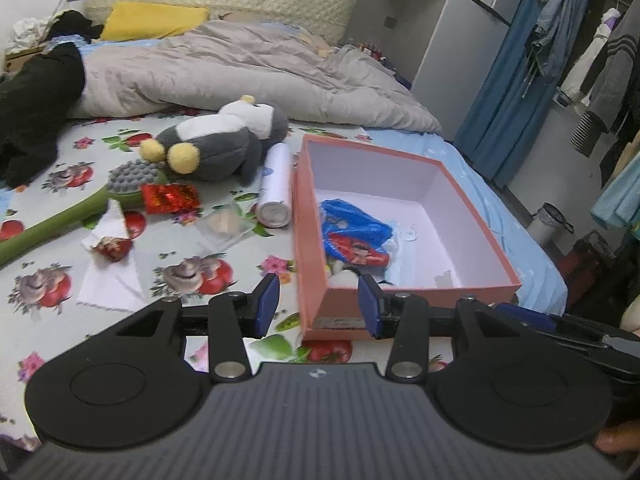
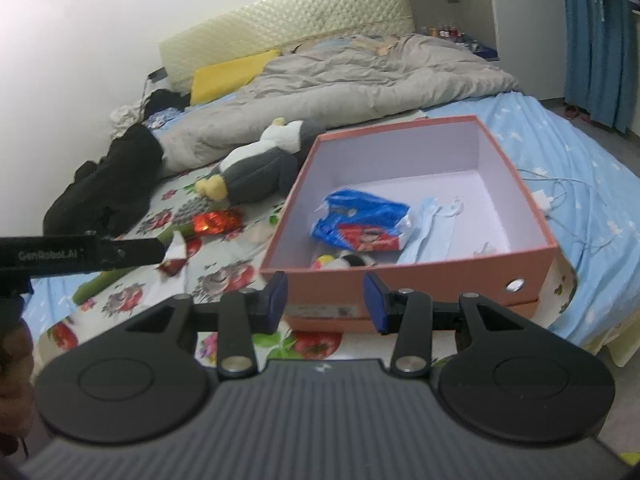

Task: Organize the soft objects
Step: 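Move both empty grippers back toward the remaining items on the bed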

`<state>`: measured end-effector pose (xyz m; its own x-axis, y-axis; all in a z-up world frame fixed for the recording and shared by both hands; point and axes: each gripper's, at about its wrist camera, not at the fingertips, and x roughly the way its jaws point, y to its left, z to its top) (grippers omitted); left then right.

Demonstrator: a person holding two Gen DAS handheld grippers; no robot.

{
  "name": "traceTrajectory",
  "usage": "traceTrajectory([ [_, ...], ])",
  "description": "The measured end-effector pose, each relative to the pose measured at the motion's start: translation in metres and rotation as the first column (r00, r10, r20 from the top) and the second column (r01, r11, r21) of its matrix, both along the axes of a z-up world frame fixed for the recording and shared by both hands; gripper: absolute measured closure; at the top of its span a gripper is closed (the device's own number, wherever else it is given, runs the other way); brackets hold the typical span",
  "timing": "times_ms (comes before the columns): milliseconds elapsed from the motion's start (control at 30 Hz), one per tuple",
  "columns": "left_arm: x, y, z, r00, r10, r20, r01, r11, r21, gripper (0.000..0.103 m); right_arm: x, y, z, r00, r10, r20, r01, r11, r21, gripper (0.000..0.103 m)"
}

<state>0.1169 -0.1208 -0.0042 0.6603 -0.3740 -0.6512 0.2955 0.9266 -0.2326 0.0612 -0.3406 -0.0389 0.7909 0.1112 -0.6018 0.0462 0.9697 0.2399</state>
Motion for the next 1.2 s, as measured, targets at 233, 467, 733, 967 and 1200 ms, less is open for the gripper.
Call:
traceTrajectory([
  [233, -0.025, 0.029, -0.007, 0.998, 0.068, 0.013, -0.068, 0.998, -0.008, 0.054, -0.012, 0.026, -0.005, 0.998, 0.068, 0.000, -0.068, 0.998, -0.015, 0.058],
  [467, -0.053, 0.067, -0.020, 0.988, 0.152, 0.006, -0.152, 0.988, -0.023, 0.054, -0.020, 0.057, -0.011, 0.987, 0.161, -0.007, -0.161, 0.987, -0.012, 0.058],
  [733, -0.090, 0.110, -0.038, 0.969, 0.249, 0.003, -0.249, 0.968, -0.037, 0.054, -0.034, 0.093, -0.030, 0.967, 0.253, 0.000, -0.253, 0.967, -0.019, 0.058],
  [967, -0.087, 0.134, -0.050, 0.956, 0.294, -0.013, -0.294, 0.955, -0.044, 0.054, -0.020, 0.115, -0.039, 0.957, 0.288, -0.017, -0.289, 0.956, -0.053, 0.058],
  [1200, -0.038, 0.148, -0.071, 0.951, 0.308, -0.038, -0.310, 0.950, -0.047, 0.054, 0.015, 0.135, -0.050, 0.952, 0.303, -0.033, -0.305, 0.948, -0.086, 0.058],
])
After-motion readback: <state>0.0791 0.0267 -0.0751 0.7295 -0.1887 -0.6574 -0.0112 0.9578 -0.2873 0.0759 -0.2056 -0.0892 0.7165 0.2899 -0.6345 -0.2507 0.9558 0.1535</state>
